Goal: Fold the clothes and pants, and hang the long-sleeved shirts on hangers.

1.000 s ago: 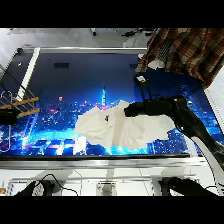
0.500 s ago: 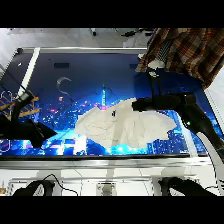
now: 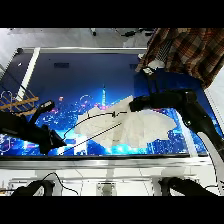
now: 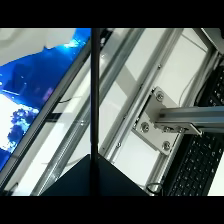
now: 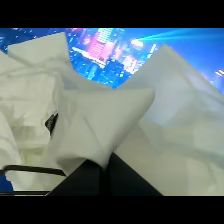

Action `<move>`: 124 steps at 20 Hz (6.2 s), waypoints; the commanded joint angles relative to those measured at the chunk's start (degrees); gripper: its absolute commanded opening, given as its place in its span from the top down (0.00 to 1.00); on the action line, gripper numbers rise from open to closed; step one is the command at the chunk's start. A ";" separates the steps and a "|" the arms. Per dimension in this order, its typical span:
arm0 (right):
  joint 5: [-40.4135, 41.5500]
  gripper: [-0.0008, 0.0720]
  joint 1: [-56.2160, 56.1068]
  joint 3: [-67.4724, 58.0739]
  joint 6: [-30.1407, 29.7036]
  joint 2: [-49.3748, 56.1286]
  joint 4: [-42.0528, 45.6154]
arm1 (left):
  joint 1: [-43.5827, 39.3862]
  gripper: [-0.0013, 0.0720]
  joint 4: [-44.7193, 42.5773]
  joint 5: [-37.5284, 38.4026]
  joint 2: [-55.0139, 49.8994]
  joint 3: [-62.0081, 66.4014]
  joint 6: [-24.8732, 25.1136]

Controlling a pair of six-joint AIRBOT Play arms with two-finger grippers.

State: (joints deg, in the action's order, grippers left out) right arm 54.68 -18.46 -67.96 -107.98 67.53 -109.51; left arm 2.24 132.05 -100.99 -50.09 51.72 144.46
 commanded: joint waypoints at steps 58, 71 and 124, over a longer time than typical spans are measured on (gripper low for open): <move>4.79 0.93 0.74 -8.22 -29.75 -6.45 6.29 | -7.30 0.15 16.50 35.60 6.25 -8.66 9.66; 10.08 0.93 0.50 -8.17 -29.64 -9.07 -1.81 | -9.40 0.15 30.93 34.53 -27.26 -9.77 25.03; 18.21 0.93 0.57 -7.21 -11.06 -4.07 37.20 | -28.68 0.95 -12.09 48.52 -8.85 16.24 -27.54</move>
State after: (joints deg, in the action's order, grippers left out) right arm 73.10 -17.85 -75.11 -122.96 63.48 -79.53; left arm -19.35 132.66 -54.94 -58.96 67.96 125.45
